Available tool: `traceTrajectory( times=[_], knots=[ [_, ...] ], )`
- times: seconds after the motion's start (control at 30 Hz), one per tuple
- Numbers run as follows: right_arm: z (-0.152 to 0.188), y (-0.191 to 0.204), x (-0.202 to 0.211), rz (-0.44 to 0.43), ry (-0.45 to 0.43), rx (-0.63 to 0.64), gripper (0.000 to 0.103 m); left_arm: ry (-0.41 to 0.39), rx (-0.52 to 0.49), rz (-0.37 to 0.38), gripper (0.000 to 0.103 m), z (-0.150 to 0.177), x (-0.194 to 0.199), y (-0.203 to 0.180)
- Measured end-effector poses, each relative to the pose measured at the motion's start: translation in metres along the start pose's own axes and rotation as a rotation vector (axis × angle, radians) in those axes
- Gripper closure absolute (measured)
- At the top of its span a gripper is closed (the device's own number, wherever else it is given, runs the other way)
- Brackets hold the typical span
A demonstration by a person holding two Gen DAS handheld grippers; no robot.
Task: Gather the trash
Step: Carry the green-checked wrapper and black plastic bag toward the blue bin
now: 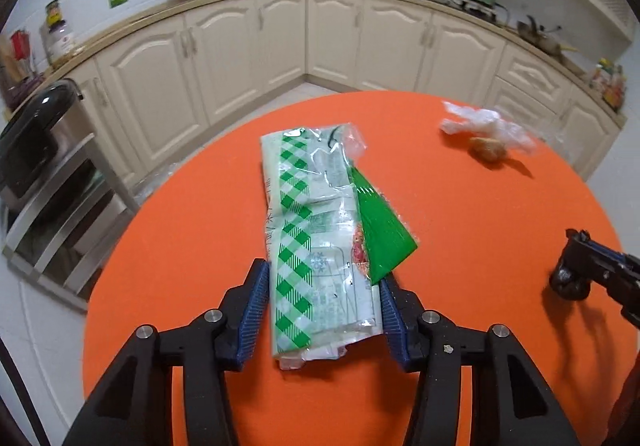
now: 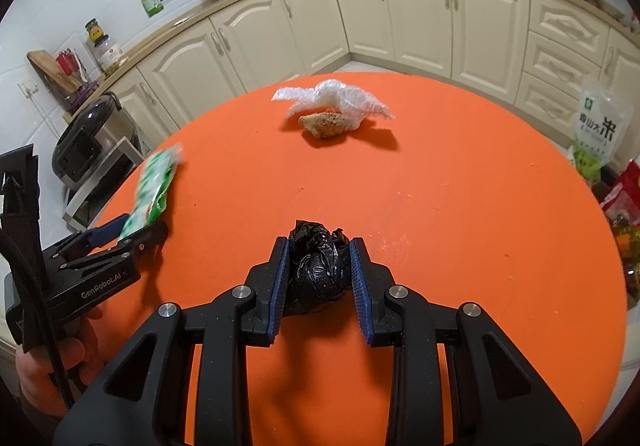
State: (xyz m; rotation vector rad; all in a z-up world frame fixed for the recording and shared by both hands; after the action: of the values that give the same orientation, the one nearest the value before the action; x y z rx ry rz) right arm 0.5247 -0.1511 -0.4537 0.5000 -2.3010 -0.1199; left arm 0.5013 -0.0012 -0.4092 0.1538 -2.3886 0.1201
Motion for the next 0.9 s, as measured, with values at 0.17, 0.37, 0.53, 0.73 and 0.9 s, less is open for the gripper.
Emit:
traceTrajectory(
  times=[0.17, 0.37, 0.53, 0.73, 0.9],
  knots=[
    [0.002, -0.004, 0.017, 0.014, -0.017, -0.01, 0.075, -0.002, 0.048, 0.084, 0.06, 0.004, 0.005, 0.004],
    [-0.001, -0.012, 0.053, 0.036, -0.064, -0.022, 0.075, -0.068, 0.035, 0.125, 0.06, -0.002, 0.04, -0.009],
    [0.0, -0.018, 0.087, 0.052, -0.108, -0.034, 0.075, -0.119, 0.004, 0.172, 0.06, -0.003, 0.076, -0.041],
    [0.006, -0.031, 0.138, 0.077, -0.173, -0.052, 0.075, -0.178, -0.043, 0.234, 0.06, 0.011, 0.128, -0.076],
    [0.015, -0.052, 0.187, 0.118, -0.231, -0.077, 0.075, -0.224, -0.093, 0.302, 0.06, 0.027, 0.18, -0.112]
  ],
)
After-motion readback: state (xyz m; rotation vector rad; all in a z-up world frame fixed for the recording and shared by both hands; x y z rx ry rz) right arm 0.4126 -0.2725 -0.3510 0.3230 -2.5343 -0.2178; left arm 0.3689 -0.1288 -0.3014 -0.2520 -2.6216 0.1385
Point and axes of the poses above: each gripper's, at about its wrist camera, not at the fingertips, and x roughly against the way its jaws point, y to its left, z to its underside, the point moved 9 cm from there along -x, roughly the way its jaws point, and after that the axes turned 11 degrees about -y, right-handed, at the moved point
